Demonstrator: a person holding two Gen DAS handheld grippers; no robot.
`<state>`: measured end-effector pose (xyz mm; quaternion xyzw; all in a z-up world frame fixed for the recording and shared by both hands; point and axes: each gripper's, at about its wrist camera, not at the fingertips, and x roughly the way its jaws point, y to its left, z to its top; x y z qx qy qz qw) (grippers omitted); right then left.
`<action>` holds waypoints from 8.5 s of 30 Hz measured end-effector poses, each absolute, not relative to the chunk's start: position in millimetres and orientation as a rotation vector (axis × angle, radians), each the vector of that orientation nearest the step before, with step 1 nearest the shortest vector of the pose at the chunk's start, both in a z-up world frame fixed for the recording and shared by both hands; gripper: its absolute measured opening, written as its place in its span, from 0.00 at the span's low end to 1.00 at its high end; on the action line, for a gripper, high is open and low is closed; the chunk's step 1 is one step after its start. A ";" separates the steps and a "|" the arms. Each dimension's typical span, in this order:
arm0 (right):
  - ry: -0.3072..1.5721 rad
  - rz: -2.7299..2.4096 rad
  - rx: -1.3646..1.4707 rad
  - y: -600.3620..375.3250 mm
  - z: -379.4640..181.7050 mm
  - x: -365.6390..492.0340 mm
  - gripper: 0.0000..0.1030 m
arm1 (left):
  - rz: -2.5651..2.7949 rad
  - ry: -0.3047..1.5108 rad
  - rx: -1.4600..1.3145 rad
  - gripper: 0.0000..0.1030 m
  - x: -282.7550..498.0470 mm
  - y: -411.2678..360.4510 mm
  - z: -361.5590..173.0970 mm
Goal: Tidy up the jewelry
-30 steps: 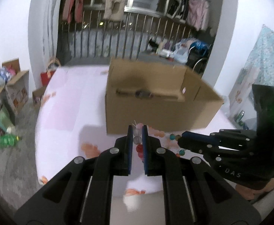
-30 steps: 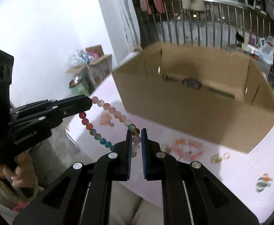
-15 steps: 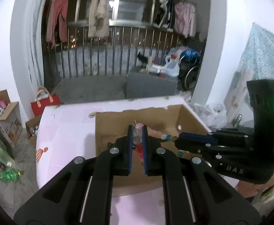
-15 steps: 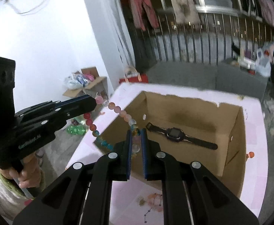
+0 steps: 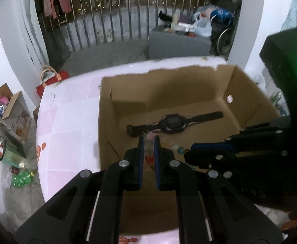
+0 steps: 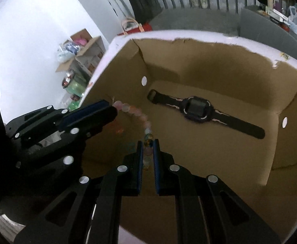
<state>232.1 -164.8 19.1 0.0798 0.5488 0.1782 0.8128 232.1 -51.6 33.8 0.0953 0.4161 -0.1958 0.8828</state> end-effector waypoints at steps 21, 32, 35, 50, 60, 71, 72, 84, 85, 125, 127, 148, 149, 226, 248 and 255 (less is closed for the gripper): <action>0.781 0.382 0.157 -231.7 96.3 110.9 0.24 | -0.397 0.670 0.035 0.44 140.3 2.4 71.2; 0.799 0.287 0.236 -272.4 38.3 22.0 0.24 | -0.472 0.692 0.044 0.44 64.9 0.4 28.7; 0.835 0.237 0.233 -274.7 15.7 21.0 0.23 | -0.499 0.734 0.066 0.44 62.2 -14.9 8.0; 0.875 0.188 0.126 -268.8 -26.8 45.4 0.23 | -0.552 0.818 0.153 0.42 72.0 -61.6 -53.3; 0.890 0.203 0.176 -268.0 -36.2 49.8 0.23 | -0.604 0.834 0.222 0.24 68.5 -88.4 -63.9; 0.900 0.194 0.207 -270.0 -40.5 52.0 0.23 | -0.570 0.830 0.272 0.20 80.6 -97.0 -71.8; 0.900 0.193 0.209 -270.2 -40.6 52.3 0.23 | -0.571 0.832 0.272 0.17 80.2 -96.2 -71.6; 0.896 0.195 0.226 -273.0 -40.7 51.3 0.23 | -0.576 0.859 0.265 0.08 75.8 -88.0 -67.4; 0.896 0.195 0.226 -273.4 -40.4 51.2 0.23 | -0.574 0.861 0.266 0.08 74.5 -87.9 -67.6; 0.898 0.205 0.241 -280.9 -40.2 51.4 0.23 | -0.528 0.895 0.296 0.22 66.3 -69.9 -65.3; 0.898 0.206 0.243 -280.8 -40.6 51.2 0.23 | -0.541 0.902 0.300 0.13 67.4 -73.3 -64.5; 0.855 0.258 0.236 -275.4 -28.8 44.8 0.23 | -0.486 0.819 0.192 0.00 70.3 -47.1 -37.8; 0.842 0.279 0.231 -270.1 -26.0 44.1 0.23 | -0.483 0.815 0.183 0.00 70.6 -44.2 -36.1; 0.936 0.555 -0.218 -150.3 -35.8 68.7 0.15 | -0.374 0.785 0.075 0.00 74.4 4.6 -36.9; 1.129 0.698 -0.512 -127.2 -35.3 100.4 0.04 | -0.365 0.781 0.025 0.00 74.3 21.8 -43.9; 1.134 0.683 -0.458 -135.0 -34.0 105.0 0.02 | -0.357 0.769 0.021 0.00 71.0 24.4 -39.7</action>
